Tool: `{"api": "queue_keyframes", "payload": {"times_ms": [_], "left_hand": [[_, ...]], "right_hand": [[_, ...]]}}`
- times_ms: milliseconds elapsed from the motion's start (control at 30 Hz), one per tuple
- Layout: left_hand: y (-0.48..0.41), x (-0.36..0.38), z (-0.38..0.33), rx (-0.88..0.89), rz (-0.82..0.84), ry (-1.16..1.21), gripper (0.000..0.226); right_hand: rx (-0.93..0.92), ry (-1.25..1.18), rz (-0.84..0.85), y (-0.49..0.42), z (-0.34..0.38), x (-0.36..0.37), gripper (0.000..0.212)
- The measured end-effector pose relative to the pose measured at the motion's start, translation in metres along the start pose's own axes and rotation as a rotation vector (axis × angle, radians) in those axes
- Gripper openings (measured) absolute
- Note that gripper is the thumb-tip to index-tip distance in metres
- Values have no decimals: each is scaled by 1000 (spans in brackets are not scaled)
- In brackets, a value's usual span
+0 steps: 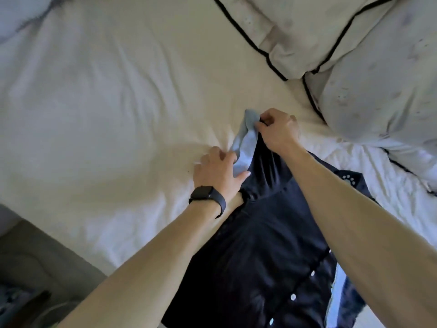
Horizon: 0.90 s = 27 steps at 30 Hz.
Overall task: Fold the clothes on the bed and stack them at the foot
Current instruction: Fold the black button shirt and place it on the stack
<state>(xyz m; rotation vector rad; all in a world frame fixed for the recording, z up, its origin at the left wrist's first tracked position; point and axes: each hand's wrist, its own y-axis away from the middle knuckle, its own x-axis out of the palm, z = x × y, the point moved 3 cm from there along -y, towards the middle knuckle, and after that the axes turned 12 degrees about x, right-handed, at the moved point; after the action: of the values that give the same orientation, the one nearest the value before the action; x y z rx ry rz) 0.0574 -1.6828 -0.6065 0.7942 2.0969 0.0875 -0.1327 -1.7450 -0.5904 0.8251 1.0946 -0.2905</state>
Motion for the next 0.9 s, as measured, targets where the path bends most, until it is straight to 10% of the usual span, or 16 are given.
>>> {"api": "queue_keyframes", "payload": {"times_ms": [733, 900], "left_hand": [[1, -23, 12, -215, 142, 246, 17], [19, -42, -35, 160, -161, 201, 7]], "right_hand": [[-4, -119, 118, 1, 15, -15, 17], [53, -460, -68, 74, -48, -58, 26]]}}
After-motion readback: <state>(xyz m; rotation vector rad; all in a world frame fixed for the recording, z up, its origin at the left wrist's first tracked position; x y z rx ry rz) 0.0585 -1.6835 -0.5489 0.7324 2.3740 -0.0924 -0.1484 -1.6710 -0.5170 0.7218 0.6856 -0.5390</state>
